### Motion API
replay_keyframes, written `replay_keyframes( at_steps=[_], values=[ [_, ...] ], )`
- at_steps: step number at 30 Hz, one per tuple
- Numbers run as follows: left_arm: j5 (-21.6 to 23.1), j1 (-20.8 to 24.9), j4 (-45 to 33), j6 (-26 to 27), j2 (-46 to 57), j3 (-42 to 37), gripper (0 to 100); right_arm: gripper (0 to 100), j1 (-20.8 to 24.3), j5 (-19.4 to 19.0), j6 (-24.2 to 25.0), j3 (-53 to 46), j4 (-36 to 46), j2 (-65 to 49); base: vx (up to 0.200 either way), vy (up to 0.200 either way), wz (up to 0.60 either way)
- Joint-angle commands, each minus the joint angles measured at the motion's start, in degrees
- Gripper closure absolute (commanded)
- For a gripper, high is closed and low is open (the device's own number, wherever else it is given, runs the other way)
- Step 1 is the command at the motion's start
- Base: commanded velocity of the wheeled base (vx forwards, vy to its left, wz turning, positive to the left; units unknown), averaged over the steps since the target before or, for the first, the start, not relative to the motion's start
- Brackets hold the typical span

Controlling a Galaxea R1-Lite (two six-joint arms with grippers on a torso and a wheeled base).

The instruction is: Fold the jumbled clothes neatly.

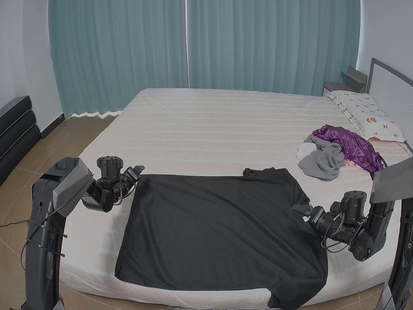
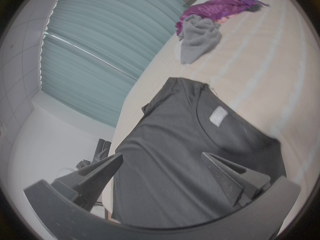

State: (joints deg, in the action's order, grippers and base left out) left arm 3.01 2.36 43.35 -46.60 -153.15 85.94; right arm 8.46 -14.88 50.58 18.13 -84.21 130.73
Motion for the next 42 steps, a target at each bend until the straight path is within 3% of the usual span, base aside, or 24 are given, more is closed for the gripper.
replay_keyframes(
  at_steps=[1, 4, 6, 7, 13, 20, 32, 33, 42],
  values=[
    [3.58, -0.34, 3.06, -3.05, 7.08, -7.81, 0, 0, -3.71, 3.46, -8.22, 22.92, 15.22, 5.5, 0.0, 0.0, 0.0],
    [3.58, -0.52, 3.23, -2.97, 6.81, -7.81, 0, 0, -4.86, 5.74, -10.59, 33.29, 23.83, 8.4, 0.0, 0.0, 0.0],
    [3.58, -0.7, 3.23, -2.97, 6.81, -7.81, 0, 0, -5.12, 6.01, -11.2, 35.05, 25.59, 8.84, 0.0, 0.0, 0.0],
    [3.58, -1.31, 3.23, -2.97, 6.81, -7.63, 0, 0, -6.09, 6.54, -14.37, 41.55, 31.13, 11.04, 0.0, 0.0, 0.0],
    [3.49, -1.31, 3.32, -2.97, 6.46, -7.55, 0, 0, -5.82, 8.03, -18.41, 53.86, 40.0, 16.66, 0.0, 0.0, 0.0],
    [3.49, -1.31, 3.32, -2.88, 6.37, -7.55, 0, 0, -5.56, 10.31, -22.37, 63.96, 43.96, 22.73, 0.0, 0.0, 0.0],
    [3.49, -1.05, 3.41, -2.7, 6.2, -7.63, 0, 0, -5.56, 10.31, -22.19, 76.79, 50.2, 29.32, 0.0, 0.0, 0.0],
    [3.49, -1.05, 3.41, -2.7, 6.11, -7.63, 0, 100, -5.56, 10.31, -22.1, 77.41, 50.11, 29.58, 0.0, 0.0, 0.0],
    [3.4, -0.96, 3.5, -2.53, 5.93, -7.55, 0, 100, -5.91, 11.54, -20.26, 79.78, 49.5, 30.11, 0.0, 0.0, 0.0]
  ],
)
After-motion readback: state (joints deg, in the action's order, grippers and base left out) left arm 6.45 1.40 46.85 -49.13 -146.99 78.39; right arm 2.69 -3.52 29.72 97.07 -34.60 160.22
